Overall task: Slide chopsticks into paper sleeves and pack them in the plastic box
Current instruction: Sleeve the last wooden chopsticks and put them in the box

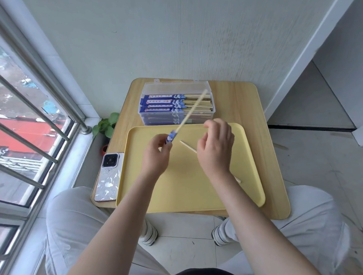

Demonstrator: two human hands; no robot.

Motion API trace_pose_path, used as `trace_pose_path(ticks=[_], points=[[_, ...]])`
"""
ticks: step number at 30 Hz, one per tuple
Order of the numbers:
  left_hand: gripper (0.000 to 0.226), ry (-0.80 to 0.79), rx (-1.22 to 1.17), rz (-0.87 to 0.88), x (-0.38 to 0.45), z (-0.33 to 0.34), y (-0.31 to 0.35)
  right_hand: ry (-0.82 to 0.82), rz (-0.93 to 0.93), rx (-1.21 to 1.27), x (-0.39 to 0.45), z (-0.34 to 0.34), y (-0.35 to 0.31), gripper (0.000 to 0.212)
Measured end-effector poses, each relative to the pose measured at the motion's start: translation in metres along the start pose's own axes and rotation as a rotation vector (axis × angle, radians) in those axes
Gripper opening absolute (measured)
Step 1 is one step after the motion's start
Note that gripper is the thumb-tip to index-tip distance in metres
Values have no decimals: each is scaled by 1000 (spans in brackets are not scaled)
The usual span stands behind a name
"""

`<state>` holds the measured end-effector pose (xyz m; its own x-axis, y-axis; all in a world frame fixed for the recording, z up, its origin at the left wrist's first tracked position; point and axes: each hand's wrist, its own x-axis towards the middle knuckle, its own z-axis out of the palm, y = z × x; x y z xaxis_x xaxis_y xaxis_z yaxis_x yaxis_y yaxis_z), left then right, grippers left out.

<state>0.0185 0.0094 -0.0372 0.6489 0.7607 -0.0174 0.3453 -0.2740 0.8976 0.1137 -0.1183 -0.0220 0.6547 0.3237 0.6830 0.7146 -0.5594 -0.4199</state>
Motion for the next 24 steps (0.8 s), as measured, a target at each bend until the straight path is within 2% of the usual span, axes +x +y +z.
trace_pose_path(ticks=[1,3,6,8,13,16,21,24], points=[[13,-5,-107,-53,2,-3,2,-69,37,-42,-3,3,5,20],[12,-59,-322,-154,3,-9,6,-341,127,-144,-9,9,18,7],[17,-158,-523,-225,-3,-11,10,-734,235,-328,-20,17,31,18],[20,-223,-593,-248,-7,-10,9,-821,239,-360,-28,20,35,17],[30,-337,-775,-413,-11,-8,5,-832,218,-370,-34,23,34,16],[31,-358,-915,-533,-12,-5,4,-818,255,-289,-29,21,33,17],[34,-370,-918,-639,-16,-6,2,-751,481,88,-19,9,33,10],[40,-368,-852,-639,-16,-6,-1,-633,545,377,-12,2,31,26]])
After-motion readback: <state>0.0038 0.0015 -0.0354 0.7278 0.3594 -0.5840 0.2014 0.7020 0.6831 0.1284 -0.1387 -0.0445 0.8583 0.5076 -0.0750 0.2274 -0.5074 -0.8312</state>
